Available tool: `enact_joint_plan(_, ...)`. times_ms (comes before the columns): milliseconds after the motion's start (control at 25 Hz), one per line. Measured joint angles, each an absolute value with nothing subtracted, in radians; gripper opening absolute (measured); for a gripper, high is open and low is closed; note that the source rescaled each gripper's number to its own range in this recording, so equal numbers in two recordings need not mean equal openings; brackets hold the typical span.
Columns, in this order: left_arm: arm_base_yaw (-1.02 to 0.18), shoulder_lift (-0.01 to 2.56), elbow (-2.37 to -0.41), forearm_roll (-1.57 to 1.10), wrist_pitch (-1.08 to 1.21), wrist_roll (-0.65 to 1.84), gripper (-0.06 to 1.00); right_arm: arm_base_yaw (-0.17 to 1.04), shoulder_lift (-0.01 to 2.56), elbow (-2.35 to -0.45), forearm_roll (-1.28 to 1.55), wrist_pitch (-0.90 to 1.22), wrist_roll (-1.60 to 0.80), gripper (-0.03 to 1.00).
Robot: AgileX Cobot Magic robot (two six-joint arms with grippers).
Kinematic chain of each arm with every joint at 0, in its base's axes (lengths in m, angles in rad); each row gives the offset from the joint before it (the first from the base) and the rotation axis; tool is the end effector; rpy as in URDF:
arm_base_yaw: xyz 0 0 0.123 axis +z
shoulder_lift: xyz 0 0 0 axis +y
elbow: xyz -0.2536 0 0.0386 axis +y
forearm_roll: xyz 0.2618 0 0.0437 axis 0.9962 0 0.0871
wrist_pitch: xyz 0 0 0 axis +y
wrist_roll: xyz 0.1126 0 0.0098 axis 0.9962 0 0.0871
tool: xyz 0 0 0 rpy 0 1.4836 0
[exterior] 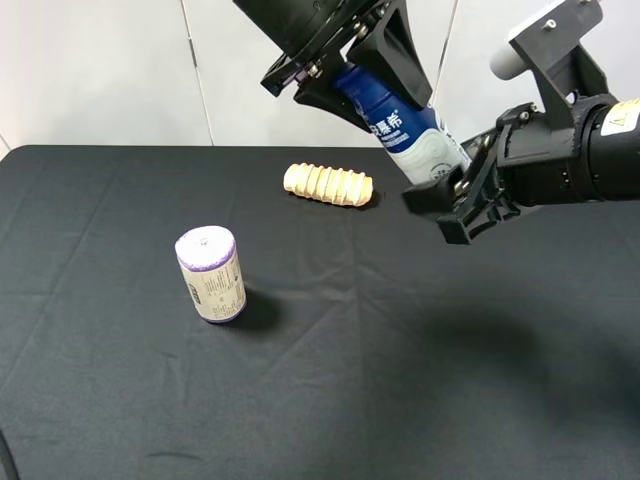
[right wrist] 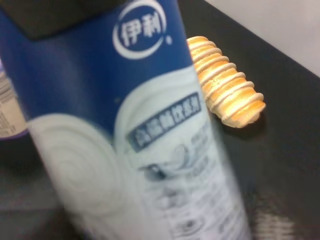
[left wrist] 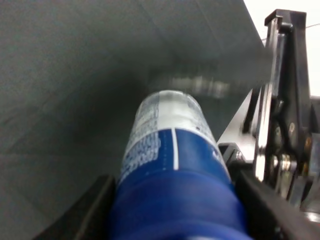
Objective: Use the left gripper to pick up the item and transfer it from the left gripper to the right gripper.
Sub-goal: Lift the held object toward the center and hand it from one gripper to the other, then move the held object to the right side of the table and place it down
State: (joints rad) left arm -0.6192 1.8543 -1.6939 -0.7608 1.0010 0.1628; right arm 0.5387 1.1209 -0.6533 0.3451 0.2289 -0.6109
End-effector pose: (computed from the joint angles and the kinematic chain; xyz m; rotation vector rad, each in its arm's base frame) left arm 0.3114 -0.3025 0.2838 0.6767 2.5296 -1.1388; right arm 0.2282 0.1465 0.2258 -0.9001 1.9795 0.2348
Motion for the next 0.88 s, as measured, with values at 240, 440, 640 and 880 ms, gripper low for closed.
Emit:
enact_joint_plan(240, -0.619, 1.854, -1.694, -0.763, 0.998, 0.164, 0.01, 0.539, 1.121, -0.653, 0.339, 0.23, -0.617, 0.12)
enact_joint_plan(440, -0.619, 1.854, -1.694, -0.758, 0.99, 0.164, 0.01, 0.539, 1.121, -0.653, 0.339, 0.23, -0.617, 0.12)
enact_joint_plan(640, -0.619, 1.854, -1.694, -0.755, 0.981, 0.164, 0.05, 0.539, 1.121, -0.653, 0.341, 0.23, -0.616, 0.12)
enact_joint_plan(880, -0.619, 1.853, -1.694, -0.762, 0.945, 0.164, 0.85, 0.539, 1.128, -0.653, 0.342, 0.244, -0.609, 0.0)
